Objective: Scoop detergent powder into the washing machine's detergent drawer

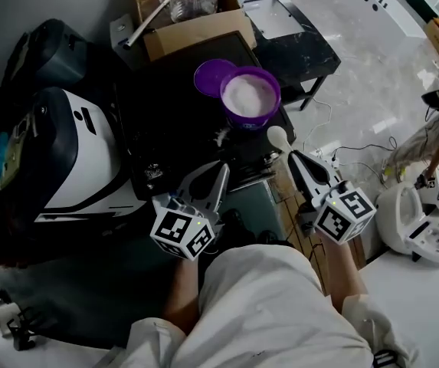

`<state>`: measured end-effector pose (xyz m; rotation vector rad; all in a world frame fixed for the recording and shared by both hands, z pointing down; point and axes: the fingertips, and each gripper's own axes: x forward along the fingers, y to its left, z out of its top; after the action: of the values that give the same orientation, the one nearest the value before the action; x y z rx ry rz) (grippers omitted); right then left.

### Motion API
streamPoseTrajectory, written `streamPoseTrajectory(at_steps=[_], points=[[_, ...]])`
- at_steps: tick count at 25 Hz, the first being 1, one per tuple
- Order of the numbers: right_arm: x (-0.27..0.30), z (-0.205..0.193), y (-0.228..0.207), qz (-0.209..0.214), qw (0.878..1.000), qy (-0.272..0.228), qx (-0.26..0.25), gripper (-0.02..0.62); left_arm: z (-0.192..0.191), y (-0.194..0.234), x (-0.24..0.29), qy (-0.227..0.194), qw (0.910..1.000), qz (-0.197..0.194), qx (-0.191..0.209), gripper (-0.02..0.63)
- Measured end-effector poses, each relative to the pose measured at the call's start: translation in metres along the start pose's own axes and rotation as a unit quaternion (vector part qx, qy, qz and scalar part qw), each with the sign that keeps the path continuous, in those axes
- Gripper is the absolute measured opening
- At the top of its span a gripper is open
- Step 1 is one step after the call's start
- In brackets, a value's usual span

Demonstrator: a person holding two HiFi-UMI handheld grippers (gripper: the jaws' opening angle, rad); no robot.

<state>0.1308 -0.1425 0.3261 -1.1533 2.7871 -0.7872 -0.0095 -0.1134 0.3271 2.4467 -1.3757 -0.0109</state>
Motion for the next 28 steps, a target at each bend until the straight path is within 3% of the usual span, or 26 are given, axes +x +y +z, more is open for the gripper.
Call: streamPoseTrajectory(at_steps=[17, 28], points=[[0.064, 0.004, -0.010, -0.063, 0.996, 0.031, -0.053, 0.011, 0.014, 0.043, 0.021, 0.004, 0.9982, -0.058, -0.012, 0.020], [0.087, 0.016, -0.025, -0.092, 0.991, 0.046, -0.092, 0.011, 0.015, 0.054, 0.041, 0.015, 0.9980, -0.057, -0.022, 0.020]])
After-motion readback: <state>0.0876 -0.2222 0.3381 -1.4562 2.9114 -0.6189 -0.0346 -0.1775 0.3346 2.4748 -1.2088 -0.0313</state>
